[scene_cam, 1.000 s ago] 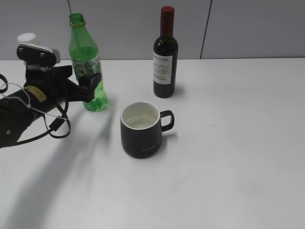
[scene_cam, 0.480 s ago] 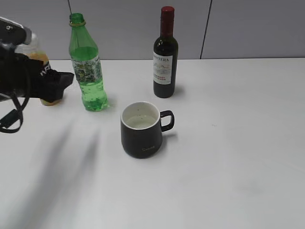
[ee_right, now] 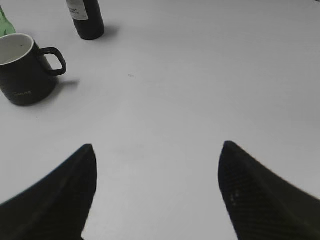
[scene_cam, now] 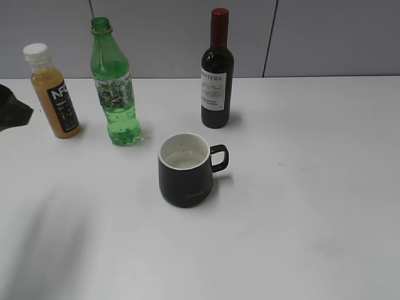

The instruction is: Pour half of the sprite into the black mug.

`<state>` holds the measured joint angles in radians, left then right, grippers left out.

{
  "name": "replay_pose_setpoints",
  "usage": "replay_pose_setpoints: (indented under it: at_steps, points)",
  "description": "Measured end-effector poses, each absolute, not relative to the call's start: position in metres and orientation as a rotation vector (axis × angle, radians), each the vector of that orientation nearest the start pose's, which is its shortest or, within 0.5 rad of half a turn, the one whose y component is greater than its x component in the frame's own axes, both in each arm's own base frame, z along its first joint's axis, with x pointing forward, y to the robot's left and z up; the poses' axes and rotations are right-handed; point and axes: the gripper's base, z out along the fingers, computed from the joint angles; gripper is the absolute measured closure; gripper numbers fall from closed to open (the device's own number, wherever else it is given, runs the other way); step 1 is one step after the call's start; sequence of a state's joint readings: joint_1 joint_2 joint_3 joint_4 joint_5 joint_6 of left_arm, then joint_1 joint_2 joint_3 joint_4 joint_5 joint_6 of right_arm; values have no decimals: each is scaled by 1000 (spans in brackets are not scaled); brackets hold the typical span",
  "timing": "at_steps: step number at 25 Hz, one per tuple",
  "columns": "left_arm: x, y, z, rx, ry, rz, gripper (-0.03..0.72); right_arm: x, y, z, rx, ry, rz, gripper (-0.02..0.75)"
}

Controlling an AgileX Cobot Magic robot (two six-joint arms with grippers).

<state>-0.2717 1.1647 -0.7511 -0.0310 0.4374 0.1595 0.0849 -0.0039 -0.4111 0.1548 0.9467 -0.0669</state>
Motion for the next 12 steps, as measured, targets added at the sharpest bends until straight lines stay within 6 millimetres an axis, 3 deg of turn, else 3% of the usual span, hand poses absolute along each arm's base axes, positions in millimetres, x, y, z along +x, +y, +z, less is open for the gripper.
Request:
replay_pose_setpoints:
  at_steps: [7, 12]
  points:
    - [209, -39, 316, 424, 2544, -35, 97, 7, 12, 262, -141, 2006, 196, 166]
    - [174, -33, 328, 423, 2667, -35, 97, 7, 12, 262, -141, 2006, 196, 166]
